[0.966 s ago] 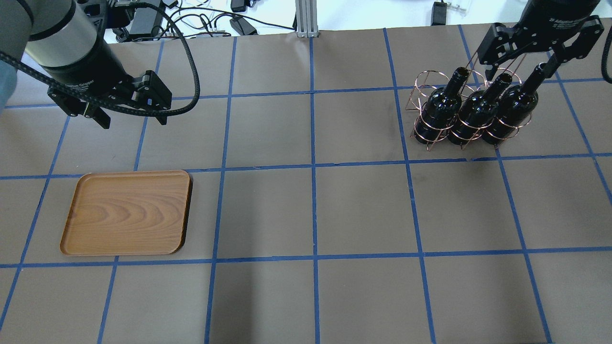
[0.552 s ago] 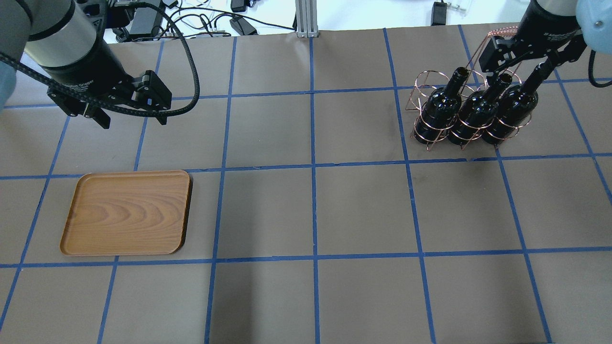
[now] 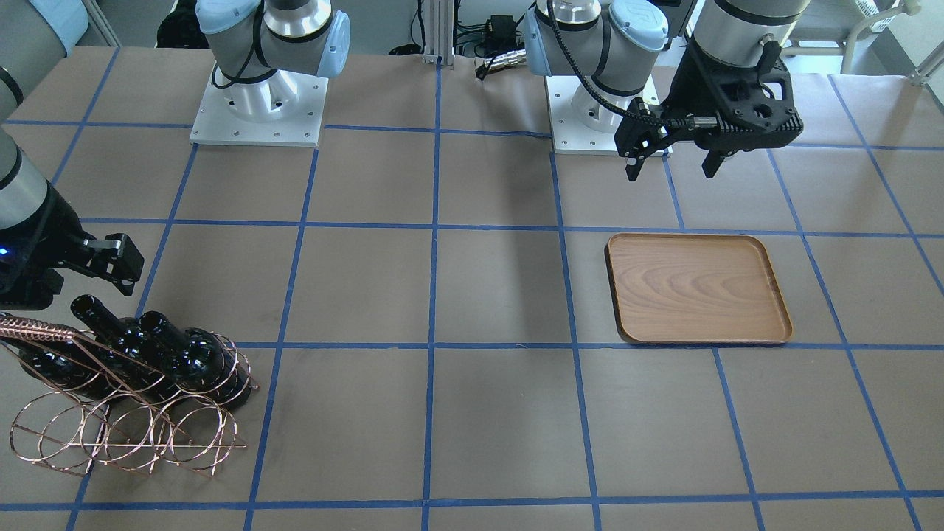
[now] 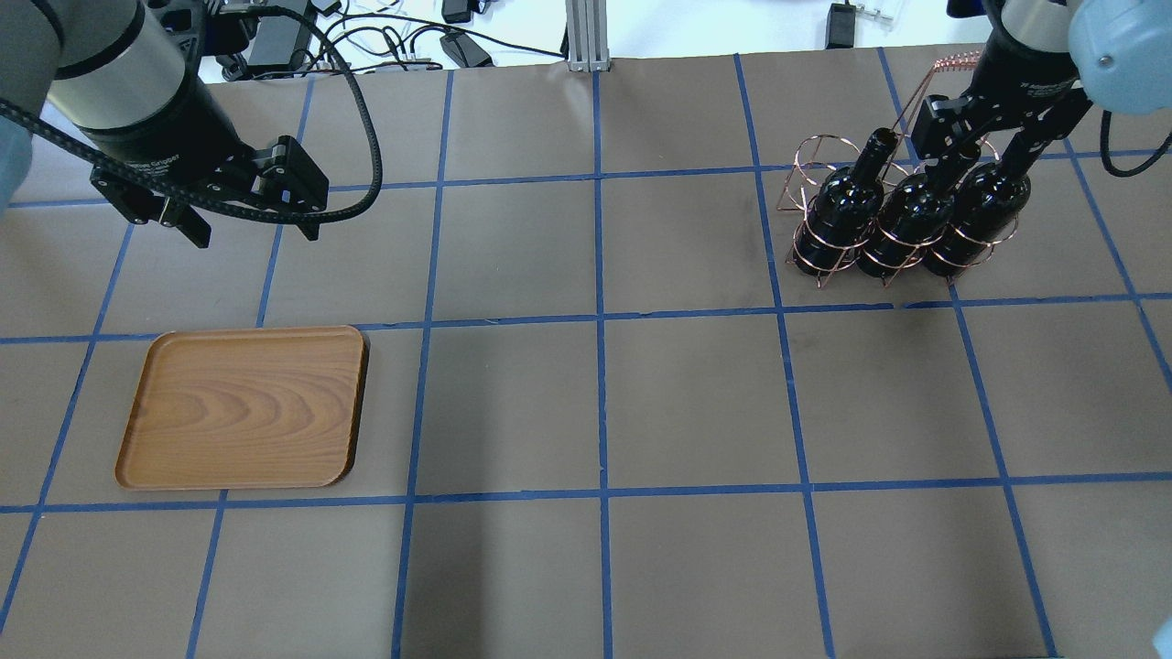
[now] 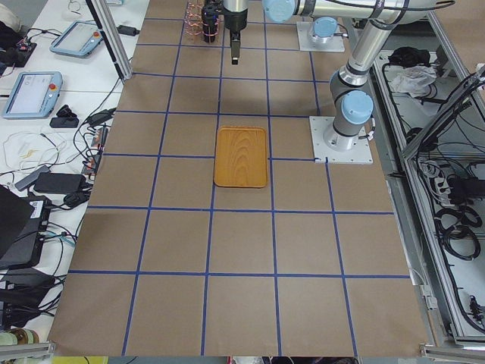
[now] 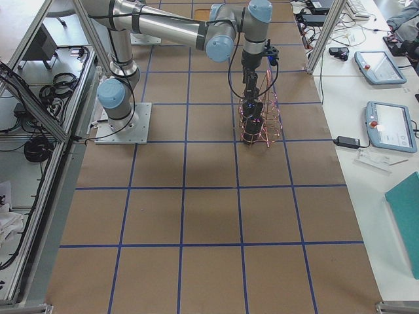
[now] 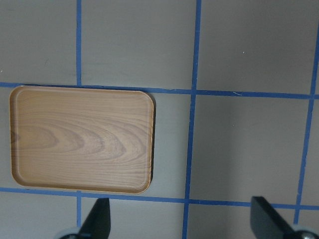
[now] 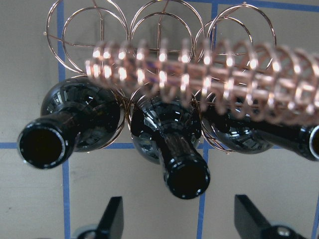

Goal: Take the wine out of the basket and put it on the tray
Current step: 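Grasp a dark wine bottle neck with the right gripper and lift it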

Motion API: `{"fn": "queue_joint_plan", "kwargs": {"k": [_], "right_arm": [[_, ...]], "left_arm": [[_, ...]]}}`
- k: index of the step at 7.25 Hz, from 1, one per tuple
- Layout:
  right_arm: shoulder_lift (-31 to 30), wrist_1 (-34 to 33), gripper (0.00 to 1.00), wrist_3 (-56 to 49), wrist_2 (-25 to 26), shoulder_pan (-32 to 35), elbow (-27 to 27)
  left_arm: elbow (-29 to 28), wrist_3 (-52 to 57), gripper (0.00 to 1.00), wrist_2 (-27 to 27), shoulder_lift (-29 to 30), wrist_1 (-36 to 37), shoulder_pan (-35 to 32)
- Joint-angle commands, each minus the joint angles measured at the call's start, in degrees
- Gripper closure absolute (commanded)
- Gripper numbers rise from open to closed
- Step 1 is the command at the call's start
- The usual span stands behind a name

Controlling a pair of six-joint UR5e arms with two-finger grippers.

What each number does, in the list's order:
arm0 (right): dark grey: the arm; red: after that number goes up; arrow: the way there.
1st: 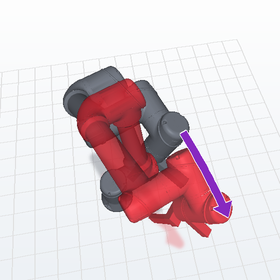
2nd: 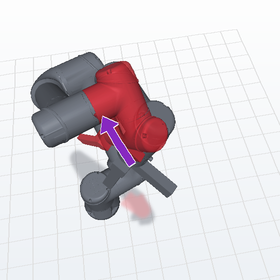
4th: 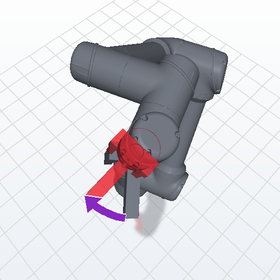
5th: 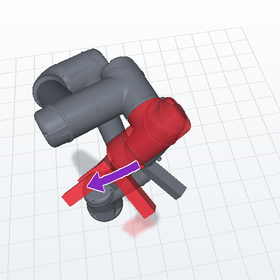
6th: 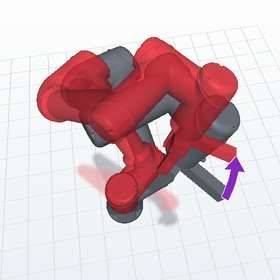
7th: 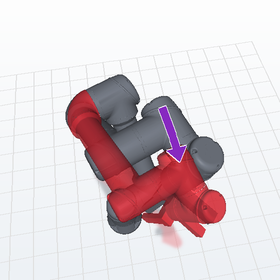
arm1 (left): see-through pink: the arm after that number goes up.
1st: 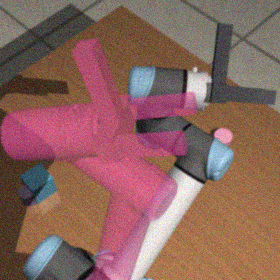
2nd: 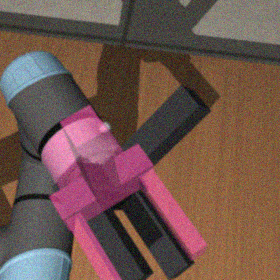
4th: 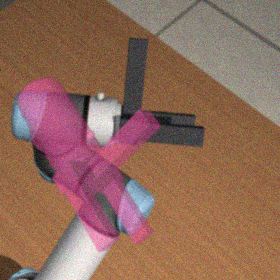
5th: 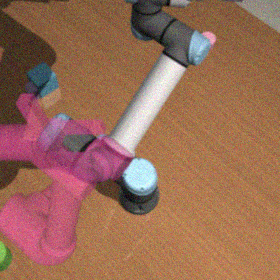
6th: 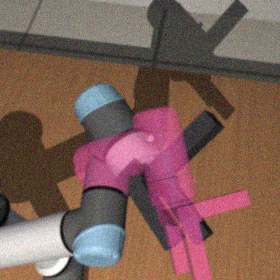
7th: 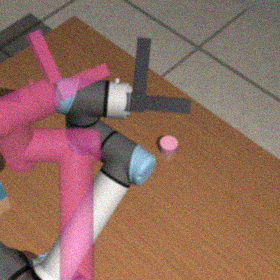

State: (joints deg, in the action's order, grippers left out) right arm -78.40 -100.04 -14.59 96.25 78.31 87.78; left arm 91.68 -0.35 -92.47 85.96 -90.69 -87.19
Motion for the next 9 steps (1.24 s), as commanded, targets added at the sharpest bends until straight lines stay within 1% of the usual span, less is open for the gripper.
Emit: {"fn": "queue_joint_plan", "kwargs": {"k": [1,3,4,5,6,7,8,9], "right_arm": [[1.75,-2.25,0.19,-4.02,-0.10,0.00,0.02],[1.94,-3.75,0.19,-3.87,-0.10,0.00,0.02],[2.81,-4.02,0.24,-3.43,-0.19,0.00,-0.07],[2.90,-4.02,0.38,-3.34,-0.19,0.00,-0.07],[2.91,-3.94,0.48,-3.34,-0.19,0.00,-0.07],[3.08,-3.85,0.52,-3.43,-0.10,0.00,0.02],[3.08,-3.67,0.63,-3.43,0.42,0.00,-0.07],[2.99,-3.59,0.81,-3.43,-0.18,0.00,-0.15]], "left_arm": [[0.07,0.00,0.00,-0.08,-0.09,-0.01,0.00],[0.07,0.00,0.00,-0.08,0.00,-0.01,0.00],[0.07,0.00,0.00,0.01,0.00,0.08,0.00],[0.07,0.00,0.00,-0.08,0.00,0.08,0.00],[0.07,0.00,0.00,0.09,0.00,0.16,0.00],[0.07,0.09,0.00,0.01,0.00,0.08,0.00],[0.07,0.00,0.00,0.01,0.00,0.08,0.00],[0.07,0.00,0.00,-0.08,0.00,0.08,0.00]]}}
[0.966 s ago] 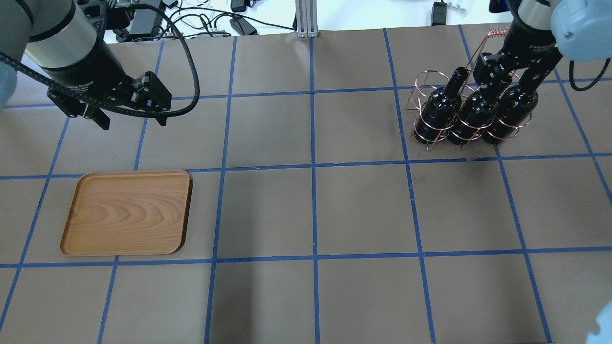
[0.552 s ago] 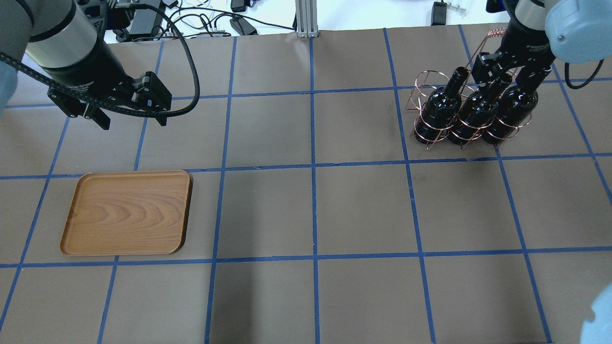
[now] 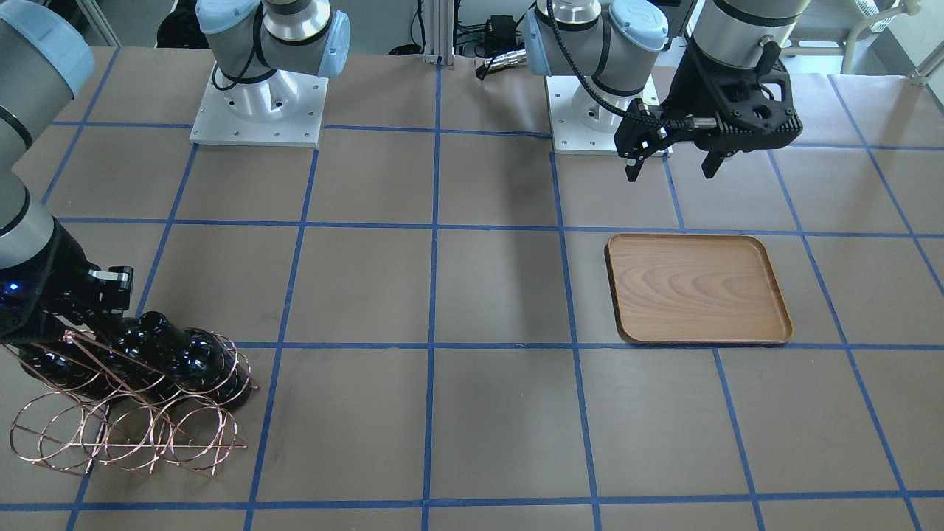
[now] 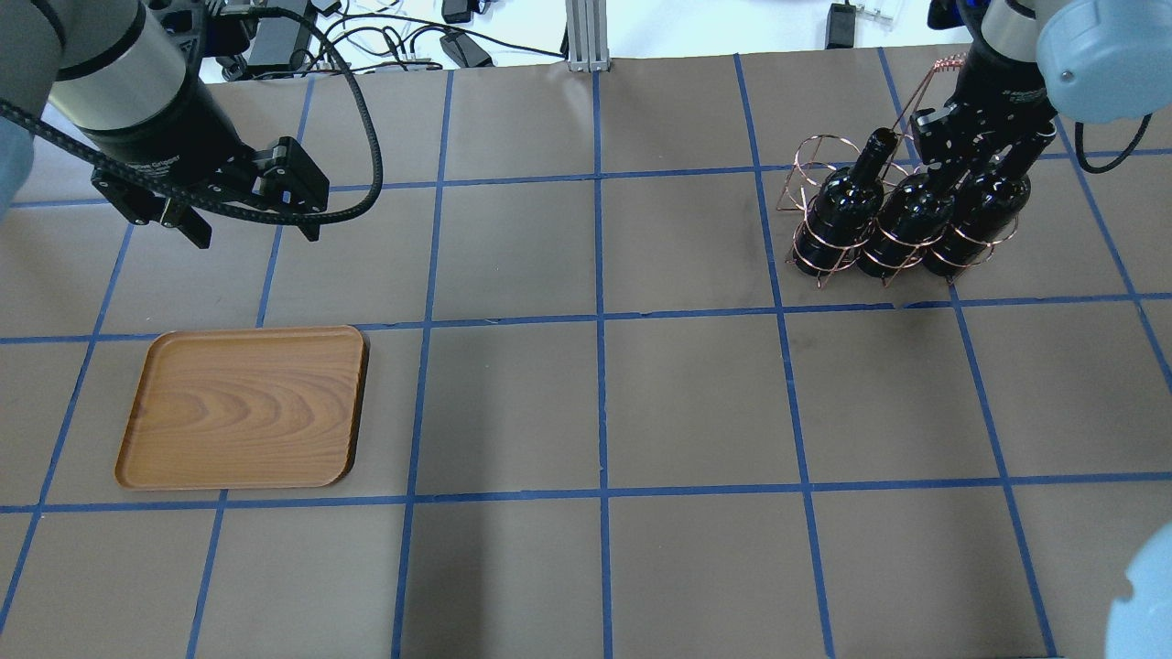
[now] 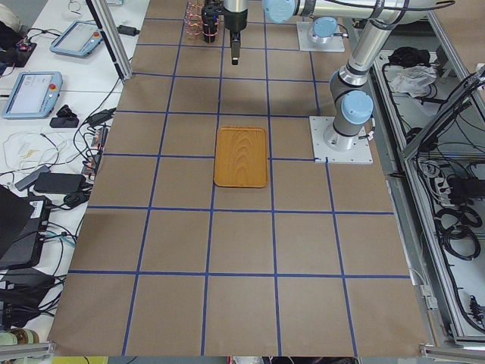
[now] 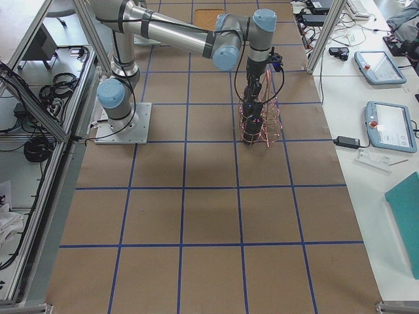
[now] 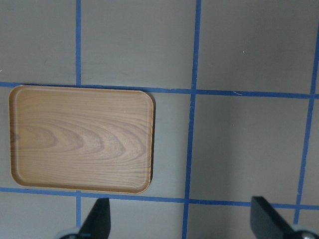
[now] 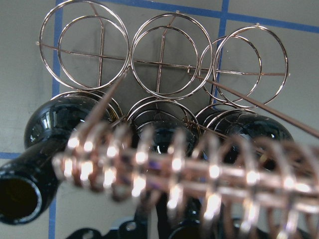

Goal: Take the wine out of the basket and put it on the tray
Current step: 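Grasp a dark wine bottle neck with the right gripper and lift it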

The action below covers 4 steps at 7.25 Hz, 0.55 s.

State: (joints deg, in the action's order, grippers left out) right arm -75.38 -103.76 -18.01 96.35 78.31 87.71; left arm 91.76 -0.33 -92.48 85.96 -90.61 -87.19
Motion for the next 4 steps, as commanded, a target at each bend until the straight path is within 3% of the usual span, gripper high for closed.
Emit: {"fn": "queue_joint_plan", "kwargs": {"k": [1,3,4], "right_arm": [[-0.03,0.40,0.98,-0.01,-0.37,0.00,-0.17],[-0.99,1.10,1.00,0.25,-2.21,0.00,-2.44],[-2.65,5.63,1.00,0.78,-3.87,0.17,-8.46]], "left_arm": [[0.00,0.07,0.00,-0.07,0.00,-0.01,0.00],[0.00,0.07,0.00,-0.07,0.00,-0.01,0.00],[0.00,0.07,0.00,-0.07,-0.09,-0.09,0.00]]}}
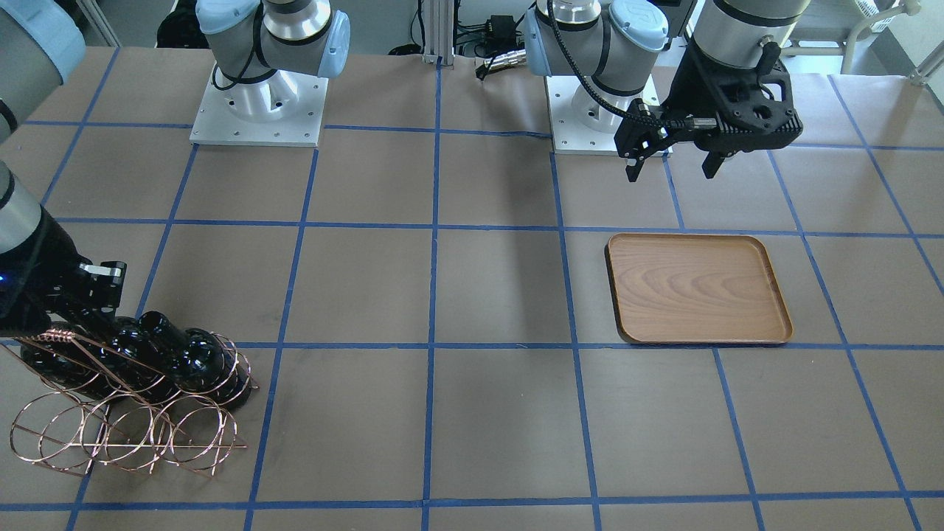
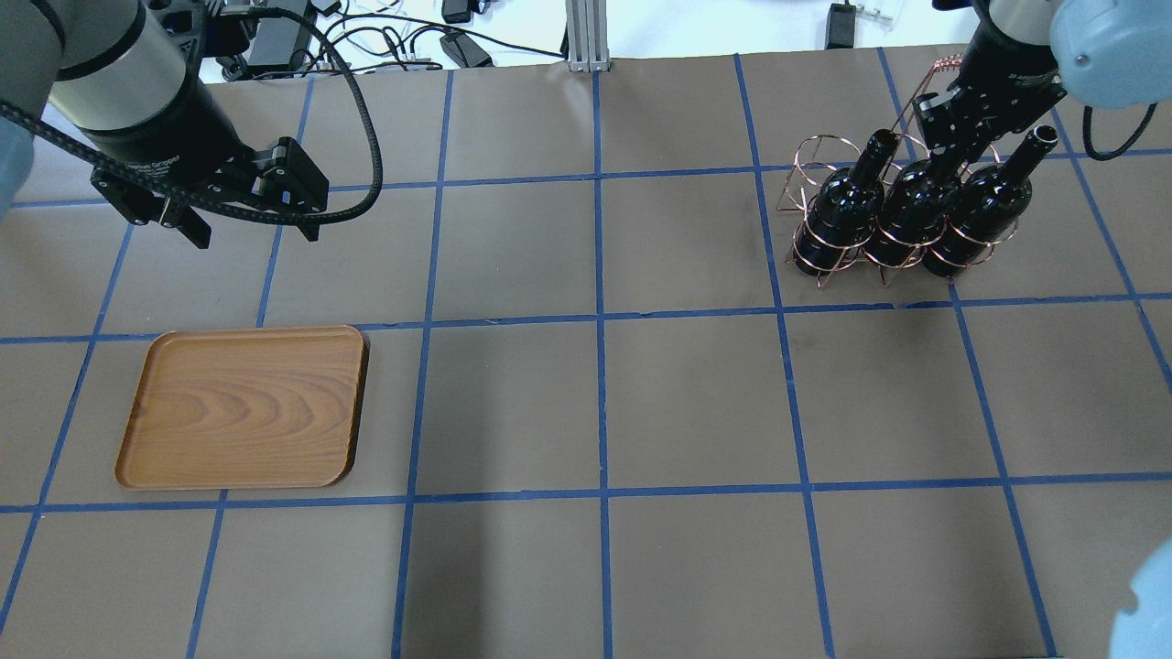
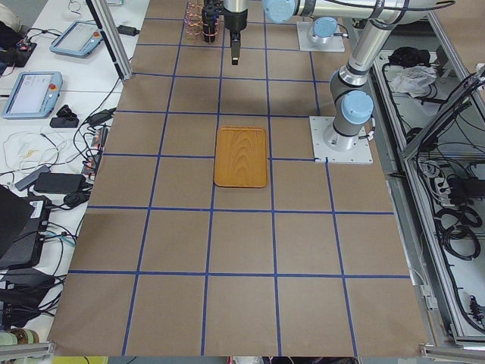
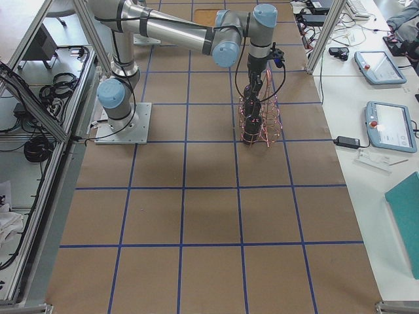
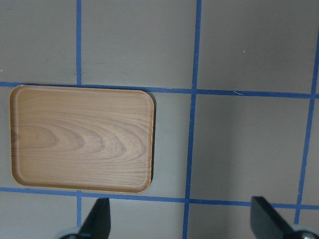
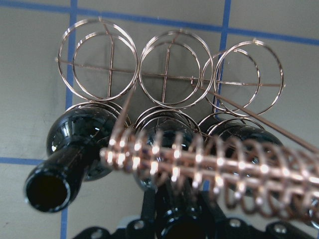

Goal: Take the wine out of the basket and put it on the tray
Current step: 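Grasp a dark wine bottle neck with the right gripper and lift it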

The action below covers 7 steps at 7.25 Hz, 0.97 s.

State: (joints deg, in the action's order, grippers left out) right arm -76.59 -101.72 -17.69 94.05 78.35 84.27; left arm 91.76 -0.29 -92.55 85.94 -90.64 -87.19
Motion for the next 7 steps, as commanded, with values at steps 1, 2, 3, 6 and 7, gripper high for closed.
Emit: {"fn": "queue_joint_plan", "kwargs": {"k": [1,2,3,6,7], "right_arm": [[-1.89,9.72,1.00,1.24,-1.59,0.23,-12.04],[-2.68,14.57,1.00,1.34,-1.67,0.14,-14.72],[-5.91,16.36,1.00,2.21,-1.50,0.31,-14.66],[-8.84,26.48,1.00,28.56,-1.77,12.38,-13.53],[-8.49,25.96,1.00,37.46,-1.94,19.14,-11.17]], "left_arm": [[0.00,0.02,0.00,0.00,0.02,-0.06,0.00],[0.00,0.02,0.00,0.00,-0.07,-0.06,0.00],[0.00,0.02,0.00,0.00,0.02,-0.06,0.00],[0.00,0.02,0.00,0.00,-0.07,-0.06,0.00],[0.00,0.02,0.00,0.00,-0.07,0.11,0.00]]}}
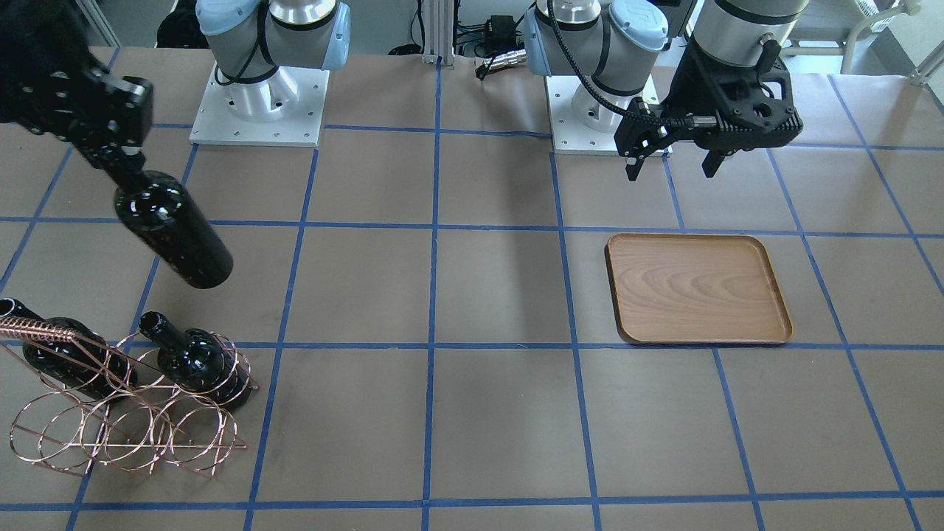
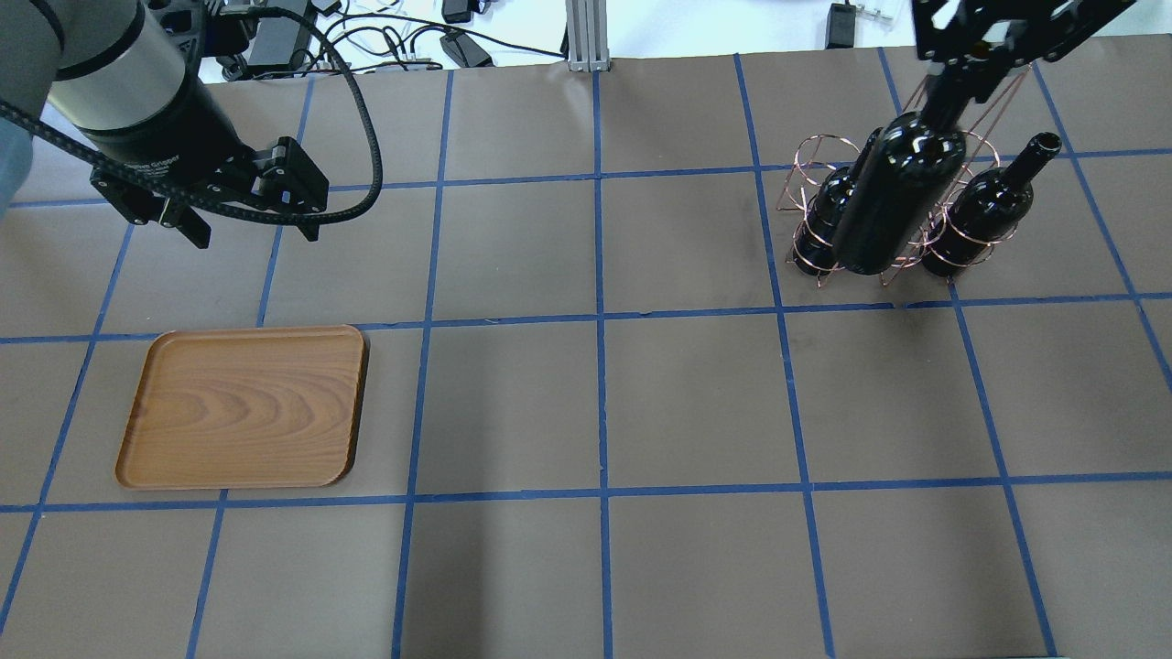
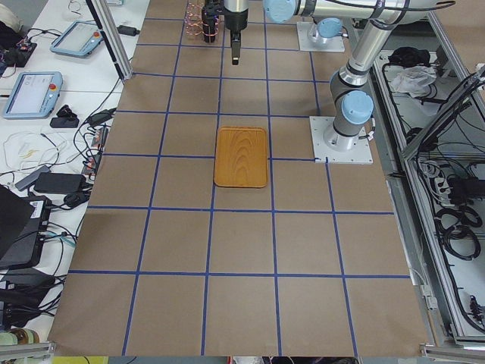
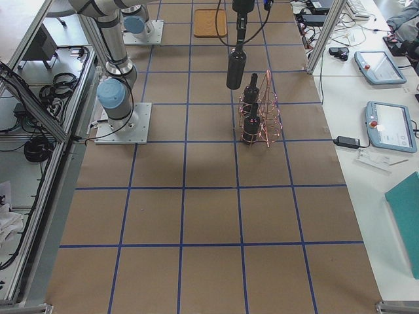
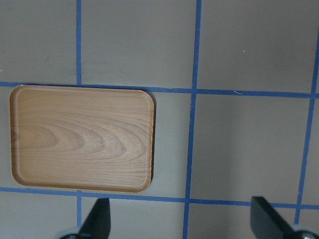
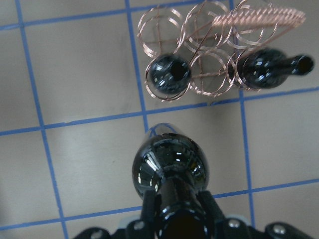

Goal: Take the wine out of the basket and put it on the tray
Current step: 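Carry the bottle toward the table center and stand it upright with the right gripper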

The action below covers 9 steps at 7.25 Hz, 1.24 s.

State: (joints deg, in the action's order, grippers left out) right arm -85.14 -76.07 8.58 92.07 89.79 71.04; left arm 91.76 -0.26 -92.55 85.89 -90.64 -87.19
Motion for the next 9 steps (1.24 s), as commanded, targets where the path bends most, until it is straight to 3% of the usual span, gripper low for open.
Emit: {"fn": "queue_joint_plan", "kwargs": {"k": [1,2,4,6,7,8,9], "right_arm": [[0.41,-4.21,1.00,20.50,-0.49,14.21,5.22],[1.98,-9.83,1.00,27.21,-0.58,20.27,8.12],[6.28,-14.79,1.00,41.55,-0.49,30.66,9.12],[7.53,-14.72,1.00,42.23,0.20,32.38,10.08],[7.10,-16.29,1.00,43.26,-0.57,32.38,13.13],[6.92,-22.39,1.00,43.97,-0.67,32.90,16.55],[6.75,-23.32,1.00,48.15,-0.58,33.69,18.85]], "left_arm": [[0.00,0.00,0.00,0.00,-0.02,0.03,0.00],[0.00,0.00,0.00,0.08,-0.02,0.29,0.00],[-0.09,0.00,0.00,0.08,-0.02,0.29,0.09],[0.00,0.09,0.00,0.43,0.16,0.20,5.24],[0.00,0.00,0.00,0.17,0.07,0.03,6.23],[0.00,0.09,0.00,0.09,0.16,-0.06,6.59],[0.00,0.00,0.00,0.08,0.16,-0.06,6.68]]}}
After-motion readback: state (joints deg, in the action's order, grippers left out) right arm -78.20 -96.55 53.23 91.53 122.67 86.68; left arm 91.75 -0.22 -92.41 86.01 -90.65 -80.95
